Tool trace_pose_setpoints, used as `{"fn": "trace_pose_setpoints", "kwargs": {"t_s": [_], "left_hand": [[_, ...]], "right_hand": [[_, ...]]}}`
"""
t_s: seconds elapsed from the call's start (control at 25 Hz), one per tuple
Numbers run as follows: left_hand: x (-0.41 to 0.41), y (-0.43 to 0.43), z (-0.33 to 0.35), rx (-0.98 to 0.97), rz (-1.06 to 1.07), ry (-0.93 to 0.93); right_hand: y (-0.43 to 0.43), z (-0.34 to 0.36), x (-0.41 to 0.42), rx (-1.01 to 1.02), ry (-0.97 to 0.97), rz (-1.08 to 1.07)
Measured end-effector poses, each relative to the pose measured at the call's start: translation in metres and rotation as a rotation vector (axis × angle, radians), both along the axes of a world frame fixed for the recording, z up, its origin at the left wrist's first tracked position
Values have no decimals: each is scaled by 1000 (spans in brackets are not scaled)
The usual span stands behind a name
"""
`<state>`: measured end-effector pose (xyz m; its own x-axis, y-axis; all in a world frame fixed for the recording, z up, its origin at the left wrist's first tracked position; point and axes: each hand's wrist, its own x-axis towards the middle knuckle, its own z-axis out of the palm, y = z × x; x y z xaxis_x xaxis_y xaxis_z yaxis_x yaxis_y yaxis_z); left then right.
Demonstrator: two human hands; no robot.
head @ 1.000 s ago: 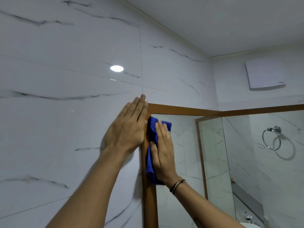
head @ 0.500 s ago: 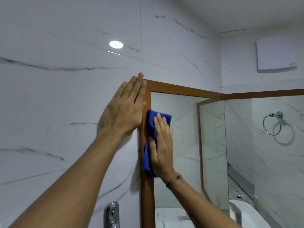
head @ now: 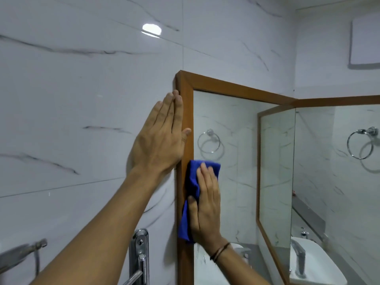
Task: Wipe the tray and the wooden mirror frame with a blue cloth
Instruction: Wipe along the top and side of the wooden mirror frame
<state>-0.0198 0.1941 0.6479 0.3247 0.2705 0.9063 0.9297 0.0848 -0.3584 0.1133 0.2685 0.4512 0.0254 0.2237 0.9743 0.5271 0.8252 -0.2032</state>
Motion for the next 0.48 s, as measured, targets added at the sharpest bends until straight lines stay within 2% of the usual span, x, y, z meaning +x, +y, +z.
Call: {"fn": "trace_pose_setpoints", "kwargs": {"t_s": [0.12,0.32,0.48], "left_hand": [[2,0,-4,-18,24,1],[1,6,-3,39,4,-2],[7,5,-43,-6,-15,-34]], "right_hand": [[-9,-44,2,1,-57,-12],[3,32,0,46,-9,2],[-4,-17,-1,27,-16,19]]}}
